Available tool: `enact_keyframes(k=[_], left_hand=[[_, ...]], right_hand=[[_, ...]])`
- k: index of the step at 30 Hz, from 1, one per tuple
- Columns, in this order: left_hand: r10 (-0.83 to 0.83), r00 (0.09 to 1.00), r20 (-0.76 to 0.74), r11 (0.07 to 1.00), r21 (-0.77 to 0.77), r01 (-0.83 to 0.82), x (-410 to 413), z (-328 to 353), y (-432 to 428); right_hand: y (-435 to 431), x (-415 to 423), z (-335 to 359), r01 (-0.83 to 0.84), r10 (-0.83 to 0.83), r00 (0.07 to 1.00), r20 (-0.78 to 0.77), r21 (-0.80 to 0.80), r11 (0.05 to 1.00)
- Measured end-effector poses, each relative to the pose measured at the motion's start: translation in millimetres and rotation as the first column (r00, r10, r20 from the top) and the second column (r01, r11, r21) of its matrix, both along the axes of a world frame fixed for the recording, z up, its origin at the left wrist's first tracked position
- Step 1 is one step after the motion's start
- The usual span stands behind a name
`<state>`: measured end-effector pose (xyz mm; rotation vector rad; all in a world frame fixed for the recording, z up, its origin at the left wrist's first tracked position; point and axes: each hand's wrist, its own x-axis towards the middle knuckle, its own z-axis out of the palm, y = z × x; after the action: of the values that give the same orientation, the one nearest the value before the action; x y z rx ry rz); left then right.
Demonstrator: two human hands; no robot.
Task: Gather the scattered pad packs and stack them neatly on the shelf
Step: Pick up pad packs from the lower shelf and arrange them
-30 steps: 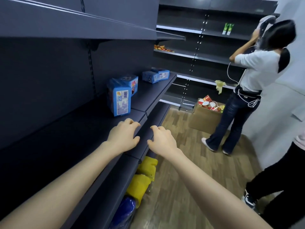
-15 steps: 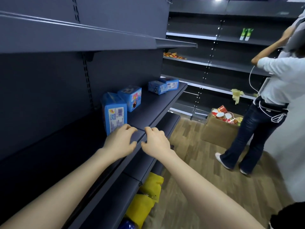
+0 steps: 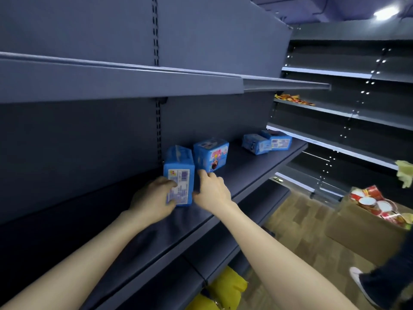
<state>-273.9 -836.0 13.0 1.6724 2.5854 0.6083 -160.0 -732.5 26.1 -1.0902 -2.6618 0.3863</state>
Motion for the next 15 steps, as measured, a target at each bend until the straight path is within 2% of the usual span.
enact_keyframes(k=[8,15], left_hand=[[0.183,0.970,-0.157,0.976,-0.090,-0.199,-28.8,13.4,-11.1],[0.162,0.947,-0.276,0.959,-0.181,-0.217,-41.0,12.2,8.4]], right_hand=[[11.6,-31.8,10.6,-0.070,0.076,0.993,-0.087,0.066,0.995],[17.8,-44.4,9.8,-0.065,0.068,0.996,-0.060,0.062,0.996]])
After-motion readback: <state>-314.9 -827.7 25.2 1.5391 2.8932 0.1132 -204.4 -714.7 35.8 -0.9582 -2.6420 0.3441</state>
